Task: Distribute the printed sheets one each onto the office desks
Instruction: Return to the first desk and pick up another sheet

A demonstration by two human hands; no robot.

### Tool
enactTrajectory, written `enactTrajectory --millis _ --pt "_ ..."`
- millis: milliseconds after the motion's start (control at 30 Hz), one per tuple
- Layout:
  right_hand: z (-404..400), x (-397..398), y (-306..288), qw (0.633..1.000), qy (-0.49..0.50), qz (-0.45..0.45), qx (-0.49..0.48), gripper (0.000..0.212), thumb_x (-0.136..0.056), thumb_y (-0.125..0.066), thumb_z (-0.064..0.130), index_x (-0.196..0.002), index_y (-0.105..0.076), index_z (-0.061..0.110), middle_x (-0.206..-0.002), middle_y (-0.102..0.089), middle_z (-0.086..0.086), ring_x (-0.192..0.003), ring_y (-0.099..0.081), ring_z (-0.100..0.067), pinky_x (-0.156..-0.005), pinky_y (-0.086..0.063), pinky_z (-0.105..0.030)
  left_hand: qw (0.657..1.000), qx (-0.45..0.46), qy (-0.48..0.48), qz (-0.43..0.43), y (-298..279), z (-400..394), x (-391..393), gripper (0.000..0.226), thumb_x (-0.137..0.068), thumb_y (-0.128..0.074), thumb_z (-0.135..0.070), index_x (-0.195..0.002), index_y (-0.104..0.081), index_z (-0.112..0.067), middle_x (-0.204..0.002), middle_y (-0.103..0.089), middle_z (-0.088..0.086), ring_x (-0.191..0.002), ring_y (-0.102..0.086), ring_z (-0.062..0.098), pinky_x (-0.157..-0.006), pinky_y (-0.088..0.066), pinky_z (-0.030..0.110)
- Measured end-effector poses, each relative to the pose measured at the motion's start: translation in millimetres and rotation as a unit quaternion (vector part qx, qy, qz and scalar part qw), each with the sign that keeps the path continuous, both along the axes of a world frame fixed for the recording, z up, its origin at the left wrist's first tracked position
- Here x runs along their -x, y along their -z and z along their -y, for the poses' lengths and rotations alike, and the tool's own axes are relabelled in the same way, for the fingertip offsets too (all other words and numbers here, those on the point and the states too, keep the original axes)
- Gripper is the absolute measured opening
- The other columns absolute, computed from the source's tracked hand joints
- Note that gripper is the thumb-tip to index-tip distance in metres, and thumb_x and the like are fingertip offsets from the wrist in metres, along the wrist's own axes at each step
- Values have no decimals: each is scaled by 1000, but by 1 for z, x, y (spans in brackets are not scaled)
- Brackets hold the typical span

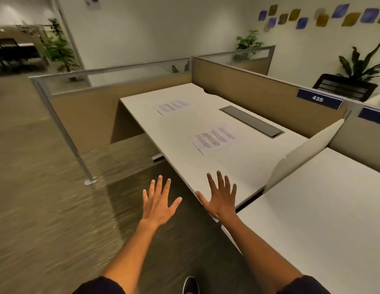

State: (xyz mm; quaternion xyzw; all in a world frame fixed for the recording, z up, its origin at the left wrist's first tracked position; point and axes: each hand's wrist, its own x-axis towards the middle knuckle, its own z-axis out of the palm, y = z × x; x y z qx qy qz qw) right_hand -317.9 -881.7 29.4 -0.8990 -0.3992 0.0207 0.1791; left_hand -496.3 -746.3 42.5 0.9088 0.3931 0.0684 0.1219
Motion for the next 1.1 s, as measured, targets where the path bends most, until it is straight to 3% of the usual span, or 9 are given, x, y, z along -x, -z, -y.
enactTrajectory --millis 333,467,667,1100 --pt "-177 -72 -3 1000 3 -6 15 90 -78 -14 85 -153 0 39 -164 12 -1 -151 6 -31 -117 3 -59 1000 -4 -17 -25 -17 -175 -66 82 -89 -30 -71 -154 -3 -30 -164 10 4 -152 7 29 -120 -4 59" --pt "-219 -92 2 1000 11 2 29 90 -76 -11 85 -152 4 39 -163 16 -1 -151 8 -30 -117 5 -58 1000 3 -7 -20 -13 -220 -94 82 -89 -30 -71 -154 -4 -30 -164 9 4 -152 7 30 -120 -5 60" --pt "-277 -126 10 998 45 7 40 88 -77 -11 85 -152 1 40 -163 14 0 -151 8 -29 -117 9 -56 999 12 29 -18 1 -297 -145 83 -88 -27 -74 -154 -3 -29 -164 8 5 -152 6 30 -119 -6 60" --pt "-438 -179 19 983 180 -18 43 85 -80 -17 82 -152 2 40 -164 10 0 -152 6 -28 -120 0 -57 987 15 148 -64 14 -511 -213 84 -88 -22 -74 -153 8 -31 -163 19 5 -151 15 29 -120 0 58"
